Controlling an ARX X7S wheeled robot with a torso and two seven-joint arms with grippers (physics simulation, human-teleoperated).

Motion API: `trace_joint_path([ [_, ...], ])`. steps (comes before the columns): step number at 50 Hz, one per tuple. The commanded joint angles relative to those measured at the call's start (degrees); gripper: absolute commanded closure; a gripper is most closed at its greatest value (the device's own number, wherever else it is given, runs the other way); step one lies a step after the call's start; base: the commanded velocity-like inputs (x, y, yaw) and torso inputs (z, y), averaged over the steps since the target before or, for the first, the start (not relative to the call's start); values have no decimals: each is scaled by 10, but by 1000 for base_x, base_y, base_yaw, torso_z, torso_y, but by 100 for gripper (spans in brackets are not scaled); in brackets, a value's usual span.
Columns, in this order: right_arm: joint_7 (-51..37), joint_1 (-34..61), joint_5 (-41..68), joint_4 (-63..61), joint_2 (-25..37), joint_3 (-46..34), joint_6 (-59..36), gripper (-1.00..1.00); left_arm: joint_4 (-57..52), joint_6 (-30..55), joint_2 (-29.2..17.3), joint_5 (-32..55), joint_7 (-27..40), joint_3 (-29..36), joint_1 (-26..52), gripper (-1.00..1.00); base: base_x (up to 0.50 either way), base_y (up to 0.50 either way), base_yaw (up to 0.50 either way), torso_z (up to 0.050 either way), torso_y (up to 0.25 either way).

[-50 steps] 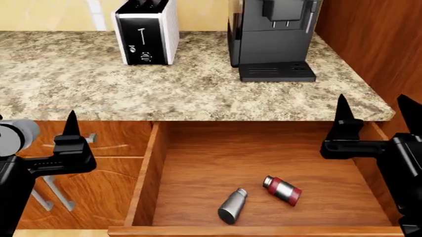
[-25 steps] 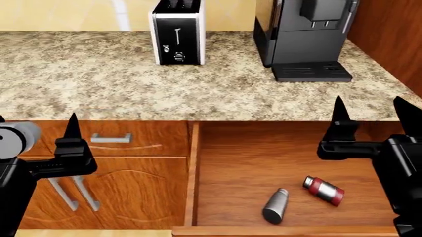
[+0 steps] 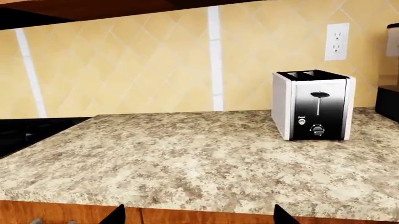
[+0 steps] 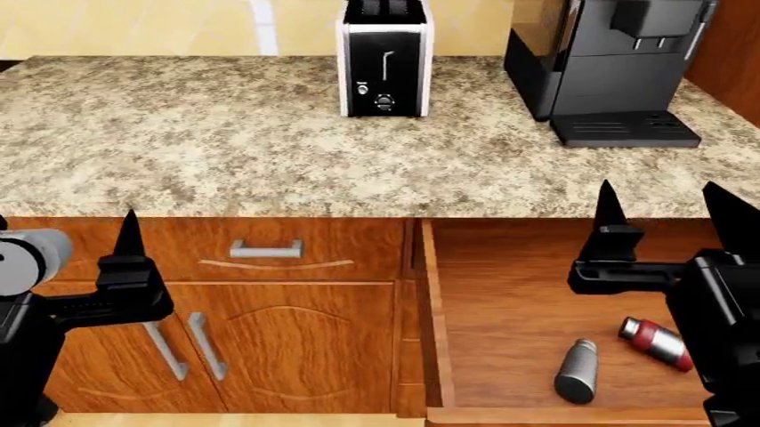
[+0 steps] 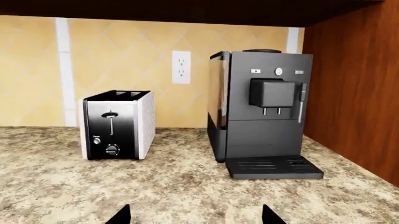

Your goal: Pick and place the shaker into the drawer. Then close the cabinet.

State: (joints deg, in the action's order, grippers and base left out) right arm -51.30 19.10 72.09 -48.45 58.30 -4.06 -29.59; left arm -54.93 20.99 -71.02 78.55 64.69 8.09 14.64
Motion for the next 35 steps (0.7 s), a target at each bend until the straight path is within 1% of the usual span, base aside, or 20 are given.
trace_joint_path([
  [1,9,-11,-7,1,-2,0,5,-100,1,-10,2,-17,-4,-6,-26,-100,-1,367,0,0,0],
  [7,16,-19,-9,-2,0,2,8,-100,0,-18,-1,-22,-5,-13,-42,-100,-1,365,0,0,0],
  [19,21,-24,-14,-1,-3,1,11,-100,1,-16,2,-23,-5,-12,-39,-100,-1,365,0,0,0],
  [35,19,-21,-12,-6,-2,0,10,-100,-1,-26,-4,-26,-8,-24,-56,-100,-1,366,0,0,0],
])
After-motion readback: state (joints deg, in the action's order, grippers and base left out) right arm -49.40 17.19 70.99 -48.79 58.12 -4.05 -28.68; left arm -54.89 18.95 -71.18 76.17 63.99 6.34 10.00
